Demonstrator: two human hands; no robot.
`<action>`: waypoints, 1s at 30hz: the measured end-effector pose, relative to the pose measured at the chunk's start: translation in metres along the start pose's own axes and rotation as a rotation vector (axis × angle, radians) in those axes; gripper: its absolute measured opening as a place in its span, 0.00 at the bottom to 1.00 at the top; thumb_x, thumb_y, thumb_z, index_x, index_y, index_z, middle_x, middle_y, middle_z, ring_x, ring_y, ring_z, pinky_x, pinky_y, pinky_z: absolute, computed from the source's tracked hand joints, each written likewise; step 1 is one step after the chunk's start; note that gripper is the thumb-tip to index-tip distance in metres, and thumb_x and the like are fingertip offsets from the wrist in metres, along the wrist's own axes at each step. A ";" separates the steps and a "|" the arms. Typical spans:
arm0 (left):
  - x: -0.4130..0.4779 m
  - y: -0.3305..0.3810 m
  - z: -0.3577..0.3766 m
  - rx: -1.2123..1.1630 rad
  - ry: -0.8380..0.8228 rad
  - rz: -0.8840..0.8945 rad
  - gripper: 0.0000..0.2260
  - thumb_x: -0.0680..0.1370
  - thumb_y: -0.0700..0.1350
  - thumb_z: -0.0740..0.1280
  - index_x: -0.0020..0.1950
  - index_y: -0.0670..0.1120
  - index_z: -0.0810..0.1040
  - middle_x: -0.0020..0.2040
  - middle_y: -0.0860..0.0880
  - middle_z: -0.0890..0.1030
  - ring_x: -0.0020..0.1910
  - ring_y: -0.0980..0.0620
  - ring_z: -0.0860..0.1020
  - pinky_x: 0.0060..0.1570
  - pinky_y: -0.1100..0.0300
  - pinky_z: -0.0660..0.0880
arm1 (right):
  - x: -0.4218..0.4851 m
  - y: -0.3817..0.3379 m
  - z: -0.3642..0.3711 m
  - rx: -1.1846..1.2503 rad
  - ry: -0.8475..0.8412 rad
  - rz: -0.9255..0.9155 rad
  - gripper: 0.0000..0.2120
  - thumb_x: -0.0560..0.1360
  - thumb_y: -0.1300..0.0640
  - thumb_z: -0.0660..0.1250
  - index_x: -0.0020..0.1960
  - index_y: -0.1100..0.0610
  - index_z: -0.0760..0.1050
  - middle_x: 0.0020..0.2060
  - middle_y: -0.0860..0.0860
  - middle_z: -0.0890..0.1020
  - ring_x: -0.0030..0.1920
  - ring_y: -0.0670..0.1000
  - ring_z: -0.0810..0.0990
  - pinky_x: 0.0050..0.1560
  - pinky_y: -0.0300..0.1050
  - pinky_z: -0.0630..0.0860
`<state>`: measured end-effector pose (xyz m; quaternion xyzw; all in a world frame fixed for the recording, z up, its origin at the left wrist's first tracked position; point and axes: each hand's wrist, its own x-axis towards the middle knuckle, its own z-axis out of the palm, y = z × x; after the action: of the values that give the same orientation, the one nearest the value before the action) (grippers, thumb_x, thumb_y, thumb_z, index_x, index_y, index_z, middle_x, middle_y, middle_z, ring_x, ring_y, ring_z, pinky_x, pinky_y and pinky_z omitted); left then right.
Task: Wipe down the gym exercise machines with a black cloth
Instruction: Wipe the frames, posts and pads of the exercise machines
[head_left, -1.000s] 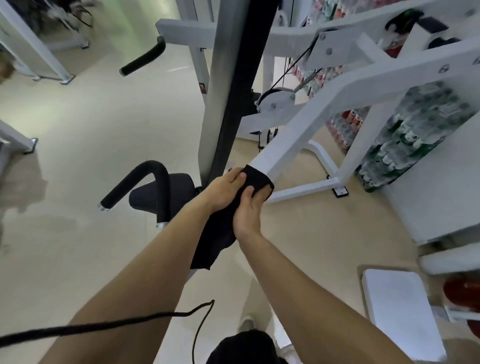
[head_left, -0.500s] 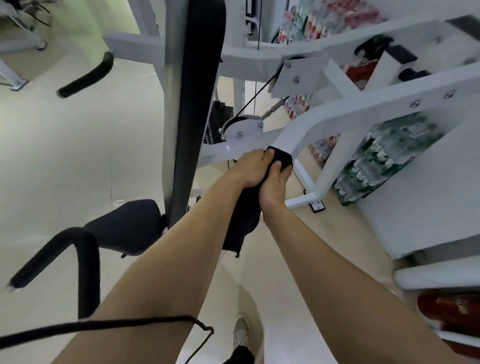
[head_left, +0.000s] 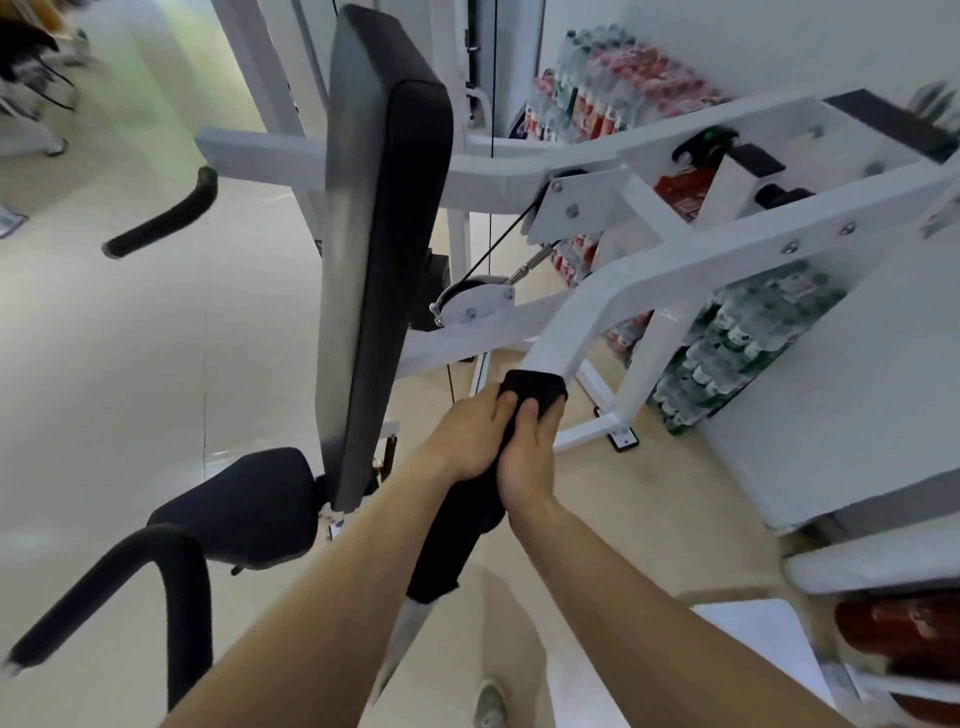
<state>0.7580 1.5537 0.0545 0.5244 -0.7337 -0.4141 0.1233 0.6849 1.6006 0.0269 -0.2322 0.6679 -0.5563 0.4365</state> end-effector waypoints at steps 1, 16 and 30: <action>0.008 0.002 0.000 0.011 0.004 0.002 0.17 0.86 0.53 0.52 0.62 0.45 0.75 0.57 0.43 0.81 0.55 0.44 0.79 0.53 0.53 0.72 | 0.004 -0.002 -0.001 -0.008 0.008 -0.002 0.27 0.84 0.44 0.50 0.80 0.45 0.46 0.71 0.49 0.70 0.66 0.52 0.74 0.68 0.53 0.70; 0.172 0.087 0.009 0.088 -0.020 0.010 0.19 0.86 0.51 0.53 0.61 0.40 0.76 0.62 0.39 0.79 0.61 0.41 0.76 0.62 0.51 0.69 | 0.158 -0.057 -0.024 0.148 0.020 0.091 0.48 0.66 0.25 0.47 0.78 0.45 0.34 0.78 0.52 0.59 0.75 0.56 0.63 0.74 0.58 0.62; 0.257 0.174 0.042 0.429 -0.051 0.145 0.21 0.85 0.56 0.52 0.57 0.43 0.78 0.58 0.40 0.81 0.58 0.40 0.78 0.51 0.53 0.68 | 0.264 -0.102 -0.106 0.157 0.282 0.003 0.37 0.84 0.45 0.50 0.78 0.60 0.30 0.79 0.54 0.35 0.80 0.51 0.38 0.79 0.53 0.43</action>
<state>0.5085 1.3686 0.0918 0.4737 -0.8437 -0.2518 0.0197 0.4434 1.4198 0.0374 -0.1159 0.6774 -0.6331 0.3561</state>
